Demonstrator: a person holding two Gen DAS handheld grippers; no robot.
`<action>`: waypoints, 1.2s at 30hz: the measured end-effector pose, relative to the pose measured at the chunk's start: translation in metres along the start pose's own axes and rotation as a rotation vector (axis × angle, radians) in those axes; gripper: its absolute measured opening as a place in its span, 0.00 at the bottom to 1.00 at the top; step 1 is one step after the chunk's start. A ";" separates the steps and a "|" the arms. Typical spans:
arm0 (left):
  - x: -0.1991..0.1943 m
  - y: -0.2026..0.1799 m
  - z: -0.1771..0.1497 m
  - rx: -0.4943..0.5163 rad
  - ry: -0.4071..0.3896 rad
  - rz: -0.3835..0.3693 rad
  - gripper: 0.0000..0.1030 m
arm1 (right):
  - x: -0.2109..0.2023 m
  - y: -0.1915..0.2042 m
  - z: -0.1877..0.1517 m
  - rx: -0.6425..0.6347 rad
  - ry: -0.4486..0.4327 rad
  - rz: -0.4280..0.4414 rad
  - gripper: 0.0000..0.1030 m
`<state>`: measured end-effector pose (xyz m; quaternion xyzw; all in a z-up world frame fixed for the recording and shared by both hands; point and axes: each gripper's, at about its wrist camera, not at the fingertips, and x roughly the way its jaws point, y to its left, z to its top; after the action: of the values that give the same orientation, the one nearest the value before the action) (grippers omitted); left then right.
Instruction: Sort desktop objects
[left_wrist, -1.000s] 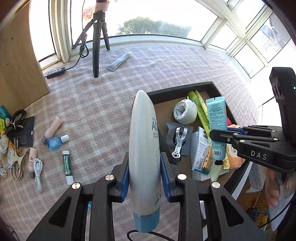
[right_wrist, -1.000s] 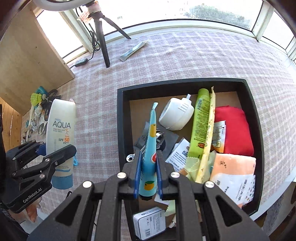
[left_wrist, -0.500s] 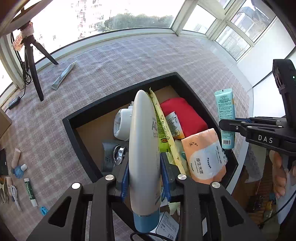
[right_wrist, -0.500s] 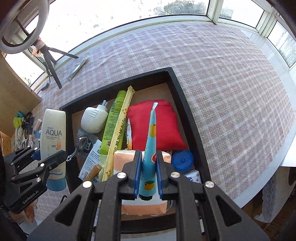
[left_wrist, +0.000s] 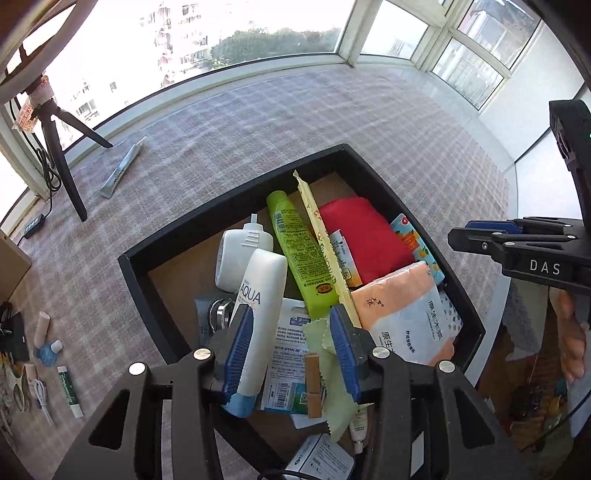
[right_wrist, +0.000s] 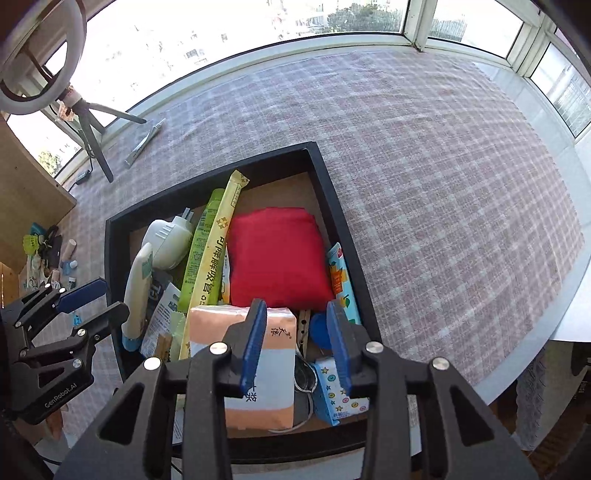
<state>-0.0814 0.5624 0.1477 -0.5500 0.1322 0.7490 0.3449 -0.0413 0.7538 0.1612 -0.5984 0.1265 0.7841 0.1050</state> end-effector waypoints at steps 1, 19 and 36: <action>-0.001 0.001 0.000 -0.002 -0.001 0.007 0.40 | -0.001 0.002 0.000 -0.008 -0.003 -0.004 0.33; -0.044 0.041 -0.049 -0.066 -0.058 0.139 0.44 | -0.006 0.083 -0.022 -0.139 -0.038 0.036 0.37; -0.103 0.137 -0.143 -0.232 -0.099 0.241 0.55 | 0.003 0.228 -0.061 -0.306 -0.015 0.090 0.51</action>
<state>-0.0513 0.3415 0.1657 -0.5286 0.0926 0.8214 0.1931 -0.0585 0.5188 0.1597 -0.5954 0.0315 0.8025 -0.0217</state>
